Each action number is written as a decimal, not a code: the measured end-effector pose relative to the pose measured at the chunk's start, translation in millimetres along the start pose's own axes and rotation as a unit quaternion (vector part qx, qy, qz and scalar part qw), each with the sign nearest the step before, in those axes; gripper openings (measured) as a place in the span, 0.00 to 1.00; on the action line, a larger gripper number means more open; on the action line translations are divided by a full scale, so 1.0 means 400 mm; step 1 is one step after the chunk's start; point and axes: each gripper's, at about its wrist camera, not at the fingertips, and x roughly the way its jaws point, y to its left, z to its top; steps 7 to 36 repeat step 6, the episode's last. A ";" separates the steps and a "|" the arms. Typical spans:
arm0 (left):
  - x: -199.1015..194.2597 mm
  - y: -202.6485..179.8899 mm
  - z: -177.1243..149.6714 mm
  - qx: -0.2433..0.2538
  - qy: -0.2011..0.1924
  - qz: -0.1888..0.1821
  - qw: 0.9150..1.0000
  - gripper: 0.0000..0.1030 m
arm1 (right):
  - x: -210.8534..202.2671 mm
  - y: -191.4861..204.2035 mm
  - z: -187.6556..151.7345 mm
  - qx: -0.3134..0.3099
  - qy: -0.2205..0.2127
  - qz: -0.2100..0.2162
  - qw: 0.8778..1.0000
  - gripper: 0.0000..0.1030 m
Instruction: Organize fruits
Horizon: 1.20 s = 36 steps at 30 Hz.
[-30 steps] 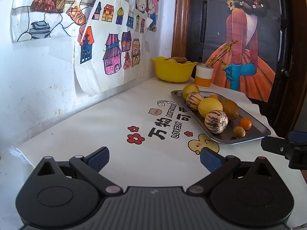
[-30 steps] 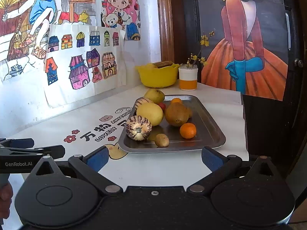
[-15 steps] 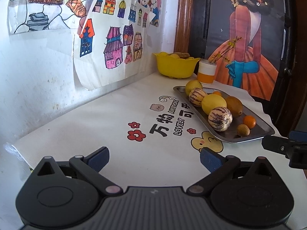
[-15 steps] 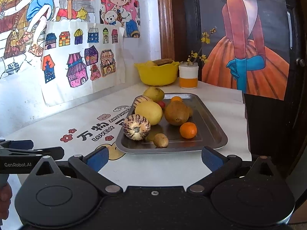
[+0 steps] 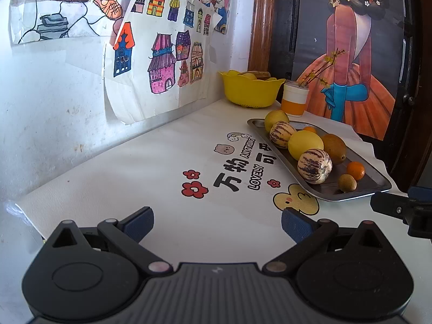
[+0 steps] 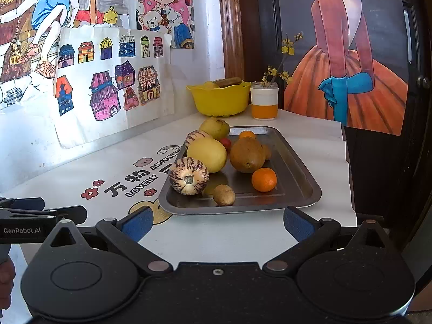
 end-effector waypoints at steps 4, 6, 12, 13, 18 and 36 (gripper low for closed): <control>0.002 0.000 0.000 0.000 0.002 0.000 1.000 1.00 | 0.002 0.000 -0.001 0.000 0.002 0.001 1.000 0.99; 0.003 0.001 -0.001 0.001 0.002 0.000 1.000 1.00 | 0.004 -0.001 -0.002 0.000 0.003 0.002 1.000 0.99; 0.003 0.001 -0.001 0.001 0.002 0.000 1.000 1.00 | 0.004 -0.001 -0.002 0.000 0.003 0.002 1.000 0.99; 0.003 0.001 -0.001 0.001 0.002 0.000 1.000 1.00 | 0.004 -0.001 -0.002 0.000 0.003 0.002 1.000 0.99; 0.003 0.001 -0.001 0.001 0.002 0.000 1.000 1.00 | 0.004 -0.001 -0.002 0.000 0.003 0.002 1.000 0.99; 0.003 0.001 -0.001 0.001 0.002 0.000 1.000 1.00 | 0.004 -0.001 -0.002 0.000 0.003 0.002 1.000 0.99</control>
